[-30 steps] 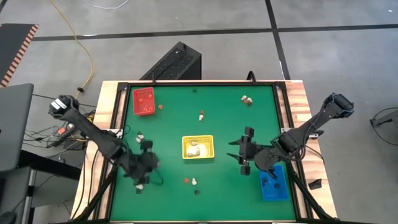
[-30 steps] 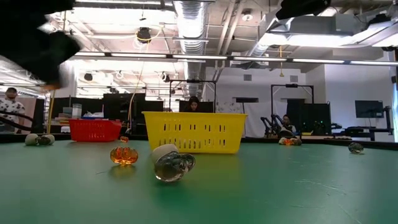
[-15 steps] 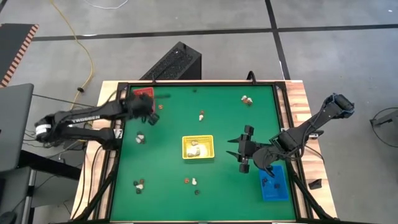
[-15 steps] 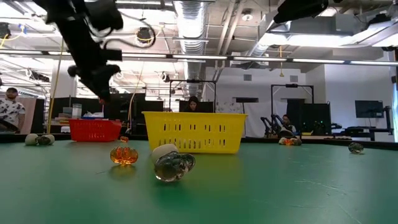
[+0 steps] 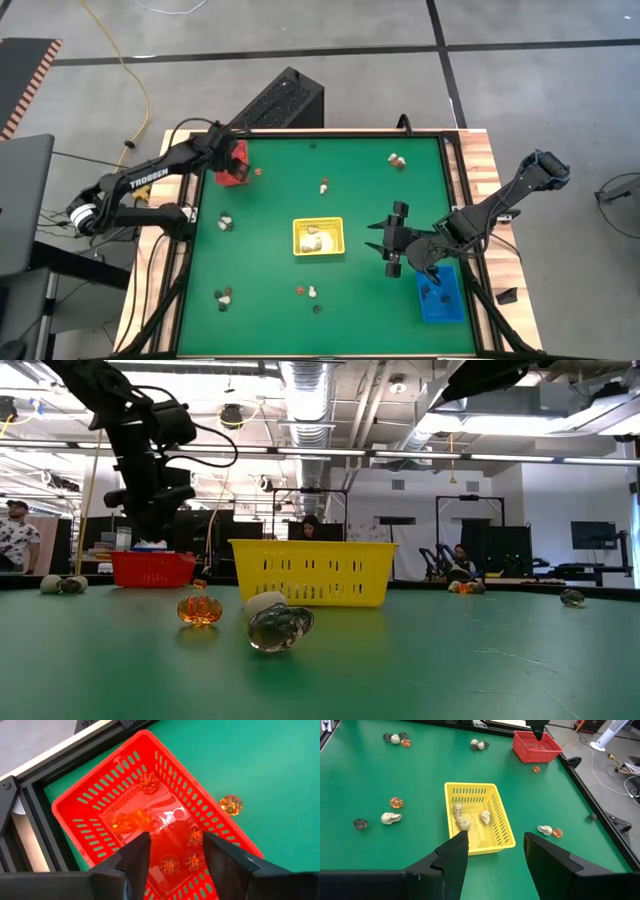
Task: Sort Halloween decoration
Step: Put the white skull toy into the yellow bin
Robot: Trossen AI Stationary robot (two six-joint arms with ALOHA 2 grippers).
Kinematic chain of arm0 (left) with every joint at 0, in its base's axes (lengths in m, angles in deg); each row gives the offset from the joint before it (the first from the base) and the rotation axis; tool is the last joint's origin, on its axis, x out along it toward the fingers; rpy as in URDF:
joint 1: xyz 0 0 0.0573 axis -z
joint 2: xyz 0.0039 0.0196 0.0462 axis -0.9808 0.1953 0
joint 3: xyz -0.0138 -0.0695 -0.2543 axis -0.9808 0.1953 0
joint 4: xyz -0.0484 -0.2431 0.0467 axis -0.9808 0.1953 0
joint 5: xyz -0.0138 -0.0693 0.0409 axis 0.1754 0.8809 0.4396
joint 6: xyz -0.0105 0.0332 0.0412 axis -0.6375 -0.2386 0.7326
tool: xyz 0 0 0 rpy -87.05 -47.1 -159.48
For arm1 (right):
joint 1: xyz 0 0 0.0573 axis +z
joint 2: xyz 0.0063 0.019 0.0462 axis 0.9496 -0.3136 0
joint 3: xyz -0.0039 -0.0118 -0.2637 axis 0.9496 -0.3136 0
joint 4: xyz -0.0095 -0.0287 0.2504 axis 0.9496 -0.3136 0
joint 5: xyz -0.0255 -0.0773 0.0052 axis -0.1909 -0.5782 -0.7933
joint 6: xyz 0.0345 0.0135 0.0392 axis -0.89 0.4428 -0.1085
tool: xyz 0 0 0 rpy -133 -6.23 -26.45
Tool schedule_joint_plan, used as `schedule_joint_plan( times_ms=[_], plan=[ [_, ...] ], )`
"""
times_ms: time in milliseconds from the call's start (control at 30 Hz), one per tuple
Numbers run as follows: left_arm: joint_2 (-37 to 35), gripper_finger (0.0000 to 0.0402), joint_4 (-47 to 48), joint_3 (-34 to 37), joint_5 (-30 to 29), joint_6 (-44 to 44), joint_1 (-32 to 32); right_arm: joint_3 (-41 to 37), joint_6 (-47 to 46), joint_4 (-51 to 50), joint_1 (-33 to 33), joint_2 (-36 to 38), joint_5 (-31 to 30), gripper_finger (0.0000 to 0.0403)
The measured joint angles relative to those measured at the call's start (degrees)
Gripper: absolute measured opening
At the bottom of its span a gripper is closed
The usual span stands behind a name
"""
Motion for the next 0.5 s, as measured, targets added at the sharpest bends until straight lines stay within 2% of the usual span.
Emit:
schedule_joint_plan(
  times_ms=[67, 167, 233, 300, 367, 500],
  plan=[
    [0.0, 0.0187, 2.68, -1.12, 2.24, 0.67, 0.09, 0.0, 0.0, 0.0, 0.0, 0.0, 0.0, 0.0221],
    [-1.02, 0.0194, 7.3, -2.78, 13.45, 1.71, 2.03, 0.0, -0.15, 0.01, 0.0, 0.0, 0.0, 0.0221],
    [-2.17, 0.0193, 10.91, -2.81, 22.19, 0.54, 5.42, 0.0, -0.24, 0.02, 0.0, -0.03, 0.0, 0.0221],
    [-3.51, 0.019, 14.96, -2.81, 26.25, -1.58, 10.69, 0.0, -0.48, 0.02, 0.0, -0.13, 0.0, 0.0221],
    [-4.43, 0.0187, 18.56, -2.81, 25.23, -4.09, 17.46, 0.0, -0.76, 0.02, 0.0, -0.24, -0.02, 0.0221],
    [-5.01, 0.0181, 23.6, -2.79, 14.49, -13.93, 31.52, 0.0, -2.96, 0.02, -0.02, -0.39, -0.02, 0.0221]
  ],
)
